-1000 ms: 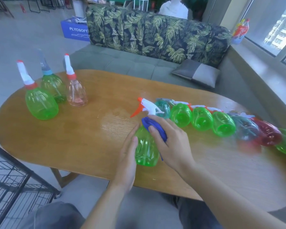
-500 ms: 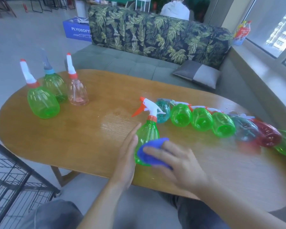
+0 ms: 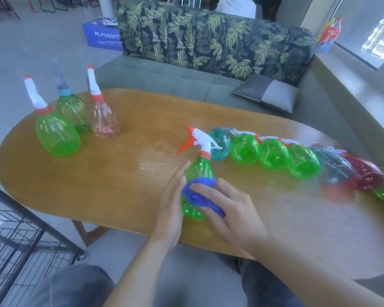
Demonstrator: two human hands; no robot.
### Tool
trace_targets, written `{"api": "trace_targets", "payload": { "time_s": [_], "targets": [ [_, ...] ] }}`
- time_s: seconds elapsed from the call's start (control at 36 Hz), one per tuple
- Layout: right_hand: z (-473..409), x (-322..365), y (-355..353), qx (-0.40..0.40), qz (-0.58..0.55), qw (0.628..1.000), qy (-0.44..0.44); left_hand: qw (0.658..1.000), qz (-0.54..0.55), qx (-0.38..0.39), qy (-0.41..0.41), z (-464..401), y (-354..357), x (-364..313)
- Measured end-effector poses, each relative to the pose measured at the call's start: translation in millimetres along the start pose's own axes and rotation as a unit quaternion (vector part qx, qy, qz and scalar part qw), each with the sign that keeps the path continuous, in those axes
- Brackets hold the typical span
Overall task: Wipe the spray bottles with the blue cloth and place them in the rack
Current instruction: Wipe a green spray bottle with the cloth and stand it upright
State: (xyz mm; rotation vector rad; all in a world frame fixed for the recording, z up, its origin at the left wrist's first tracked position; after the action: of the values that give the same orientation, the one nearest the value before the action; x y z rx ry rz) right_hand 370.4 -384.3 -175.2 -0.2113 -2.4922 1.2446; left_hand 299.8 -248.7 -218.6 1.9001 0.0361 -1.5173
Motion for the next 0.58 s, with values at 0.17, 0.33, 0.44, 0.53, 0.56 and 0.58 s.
{"api": "trace_targets", "payload": {
  "time_s": [0.17,0.33,0.44,0.53,0.56,0.58],
  "targets": [
    [22.9,7.3,-6.6,0.037,0.109,0.978,-0.175,1.000,0.010,-0.010,0.008,0.9,1.8,-1.7],
    [-11.5,-2.7,-26.9,-0.048,-0.006,0.999,-0.001,1.000,0.005,0.004,0.008,3.2,3.8,-2.3],
    [-40.7,-16.6,-21.7,-0.057,-0.029,0.987,0.148,1.000,-0.006,0.011,0.004,1.2,4.5,-0.8],
    [-44.2,-17.8,-10.8,-0.042,-0.028,0.984,0.169,1.000,-0.001,0.014,0.001,1.5,6.8,-0.9],
    [-43.2,-16.5,-7.2,-0.039,-0.027,0.984,0.170,1.000,0.004,0.014,0.001,1.6,7.3,-1.4],
    [-41.6,-14.6,-4.0,-0.038,-0.025,0.985,0.168,1.000,0.007,0.014,0.002,1.5,7.0,-1.4]
  ]
}}
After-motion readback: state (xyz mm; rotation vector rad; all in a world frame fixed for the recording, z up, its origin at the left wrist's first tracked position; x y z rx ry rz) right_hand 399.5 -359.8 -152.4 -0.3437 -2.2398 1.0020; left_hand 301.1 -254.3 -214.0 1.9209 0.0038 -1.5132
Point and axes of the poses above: each hand's wrist, its own z-axis away from the middle knuckle, its own y-axis out of the palm, x = y × z, the point moved 3 cm from there along -z, towards the middle knuckle, and after that the axes turned 11 degrees about z, right-handed, at the moved point
